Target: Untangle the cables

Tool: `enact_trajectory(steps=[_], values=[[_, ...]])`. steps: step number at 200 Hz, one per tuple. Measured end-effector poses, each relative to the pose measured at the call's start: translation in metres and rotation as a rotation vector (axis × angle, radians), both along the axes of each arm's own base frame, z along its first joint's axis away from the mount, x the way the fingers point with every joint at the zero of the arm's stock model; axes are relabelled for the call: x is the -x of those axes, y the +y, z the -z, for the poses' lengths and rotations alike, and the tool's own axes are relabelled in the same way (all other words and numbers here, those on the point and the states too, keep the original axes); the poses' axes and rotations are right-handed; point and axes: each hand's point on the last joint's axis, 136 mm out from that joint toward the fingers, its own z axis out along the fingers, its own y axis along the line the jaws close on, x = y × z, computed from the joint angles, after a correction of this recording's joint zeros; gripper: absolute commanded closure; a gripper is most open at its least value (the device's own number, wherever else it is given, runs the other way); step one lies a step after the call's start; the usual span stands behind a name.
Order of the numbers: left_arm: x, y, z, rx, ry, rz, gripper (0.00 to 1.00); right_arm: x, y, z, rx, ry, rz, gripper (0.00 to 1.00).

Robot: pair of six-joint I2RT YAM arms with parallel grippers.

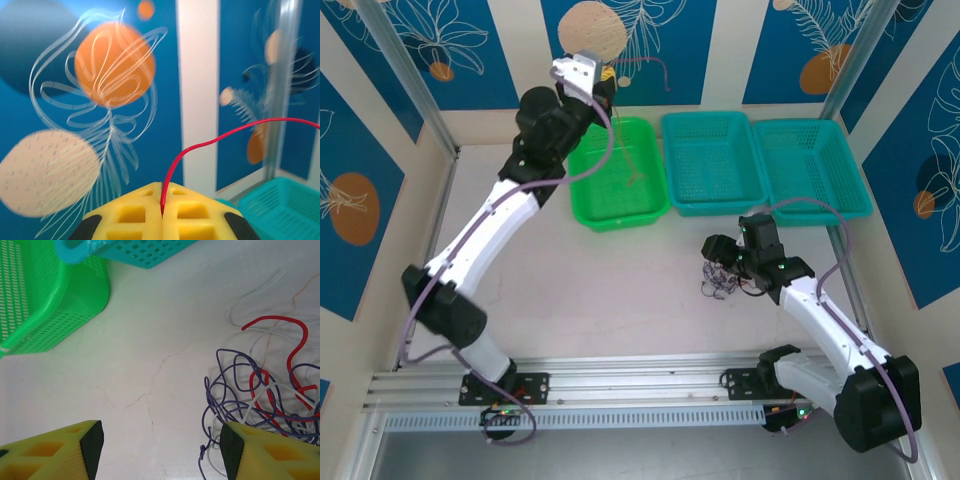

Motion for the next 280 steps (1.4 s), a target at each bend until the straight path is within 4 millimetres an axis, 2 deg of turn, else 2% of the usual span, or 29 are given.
enact_trajectory(steps=[24, 34, 54, 72, 77, 84, 85, 98, 107, 120, 137, 156, 170, 191, 217, 227, 241, 249, 256, 280], values=[[-0.051, 0.003, 0.061, -0.05, 0.127, -0.044, 1.0, 0.002, -0.001, -0.004, 0.002, -0.013, -0.005, 0.35], [-0.066, 0.002, 0.091, -0.068, 0.187, -0.054, 1.0, 0.004, -0.001, -0.005, 0.002, -0.015, -0.006, 0.31], [-0.086, -0.001, 0.141, -0.093, 0.288, -0.06, 1.0, 0.007, -0.003, -0.004, 0.009, -0.019, -0.008, 0.27], [-0.092, -0.003, 0.177, -0.114, 0.356, -0.066, 1.0, 0.009, -0.004, -0.003, 0.012, -0.022, -0.007, 0.24], [-0.094, -0.003, 0.185, -0.118, 0.373, -0.071, 0.95, 0.01, -0.005, -0.002, 0.013, -0.021, -0.008, 0.24], [-0.096, -0.001, 0.197, -0.127, 0.401, -0.083, 0.82, 0.01, -0.005, -0.001, 0.014, -0.018, -0.007, 0.24], [-0.096, -0.001, 0.198, -0.127, 0.403, -0.085, 0.78, 0.01, -0.005, -0.001, 0.014, -0.018, -0.007, 0.24], [-0.099, 0.003, 0.22, -0.143, 0.46, -0.118, 0.48, 0.011, -0.006, 0.0, 0.016, -0.014, -0.007, 0.24], [-0.099, 0.007, 0.23, -0.149, 0.494, -0.139, 0.33, 0.011, -0.006, 0.0, 0.016, -0.014, -0.005, 0.24], [-0.096, 0.013, 0.243, -0.157, 0.533, -0.168, 0.24, 0.011, -0.008, 0.001, 0.018, -0.009, 0.002, 0.24], [-0.091, 0.021, 0.253, -0.151, 0.571, -0.198, 0.22, 0.012, -0.013, 0.004, 0.015, 0.009, 0.027, 0.24], [-0.072, 0.03, 0.255, -0.143, 0.594, -0.206, 0.22, 0.012, -0.022, 0.007, 0.01, 0.033, 0.072, 0.24], [-0.053, 0.036, 0.246, -0.116, 0.592, -0.196, 0.21, 0.012, -0.033, 0.01, 0.008, 0.055, 0.125, 0.23], [-0.015, 0.043, 0.21, -0.023, 0.544, -0.139, 0.19, 0.012, -0.057, 0.015, -0.001, 0.09, 0.235, 0.23], [0.041, 0.039, 0.156, 0.1, 0.432, -0.023, 0.17, 0.01, -0.081, 0.028, -0.012, 0.15, 0.334, 0.21], [0.067, 0.031, 0.142, 0.129, 0.398, 0.036, 0.17, 0.01, -0.085, 0.041, -0.016, 0.201, 0.353, 0.21], [0.101, 0.012, 0.134, 0.145, 0.373, 0.121, 0.17, 0.011, -0.085, 0.06, -0.02, 0.286, 0.355, 0.23], [0.119, 0.001, 0.135, 0.145, 0.369, 0.167, 0.16, 0.012, -0.082, 0.071, -0.026, 0.335, 0.347, 0.27], [0.135, -0.01, 0.141, 0.138, 0.379, 0.21, 0.16, 0.013, -0.078, 0.08, -0.033, 0.377, 0.336, 0.34], [0.169, -0.038, 0.174, 0.084, 0.441, 0.3, 0.16, 0.012, -0.059, 0.098, -0.041, 0.448, 0.243, 0.74]])
